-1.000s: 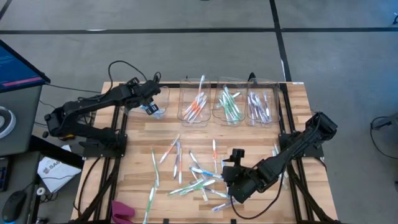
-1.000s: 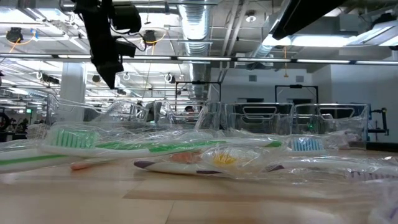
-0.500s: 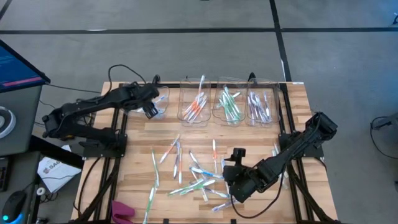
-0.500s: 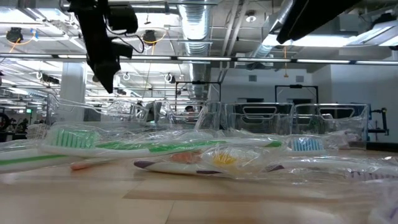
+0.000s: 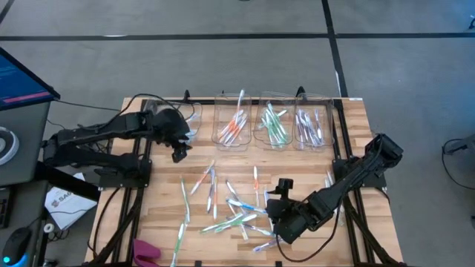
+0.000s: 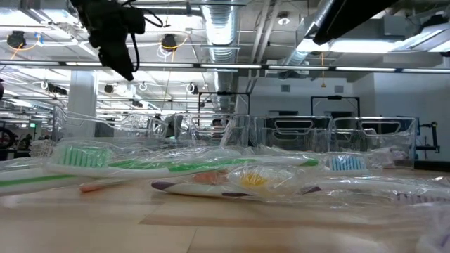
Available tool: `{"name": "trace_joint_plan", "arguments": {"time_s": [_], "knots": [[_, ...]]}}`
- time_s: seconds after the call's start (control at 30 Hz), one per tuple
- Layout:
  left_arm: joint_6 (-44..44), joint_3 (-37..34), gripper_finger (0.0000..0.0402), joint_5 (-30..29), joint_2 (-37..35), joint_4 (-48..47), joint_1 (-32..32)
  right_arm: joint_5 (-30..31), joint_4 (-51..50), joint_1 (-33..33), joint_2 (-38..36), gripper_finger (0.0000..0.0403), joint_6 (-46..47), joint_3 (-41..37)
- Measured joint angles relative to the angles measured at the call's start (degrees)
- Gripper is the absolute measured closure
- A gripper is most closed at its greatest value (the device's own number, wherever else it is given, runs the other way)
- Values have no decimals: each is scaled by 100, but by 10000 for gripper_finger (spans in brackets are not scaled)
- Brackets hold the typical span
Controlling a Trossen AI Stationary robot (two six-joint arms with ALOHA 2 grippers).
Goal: Pick & Place Toothbrushes
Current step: Put the orange toothbrush into the middle left transparent bin
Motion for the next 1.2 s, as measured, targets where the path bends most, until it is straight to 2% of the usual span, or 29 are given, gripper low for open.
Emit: {"name": "trace_joint_plan", "arguments": {"time_s": [0.53,0.63,0.77,0.9,1.03,1.2], "knots": [[-865,-749,221,11,25,1231,-1864,-32,167,-5,0,132,42,-2],[-1027,-964,223,15,27,1702,-2245,-23,85,-42,0,132,485,-2],[-1048,-1310,224,13,27,2490,-2693,-46,-406,-229,0,132,1541,-2],[-1153,-1595,225,-63,27,3147,-3037,-377,-669,-466,0,132,2275,-124],[-1271,-1916,225,-127,27,3787,-3260,-887,-523,-597,25,132,2013,-371],[-1350,-2199,225,-151,29,4255,-3437,-944,118,-686,80,132,1115,-605]]}}
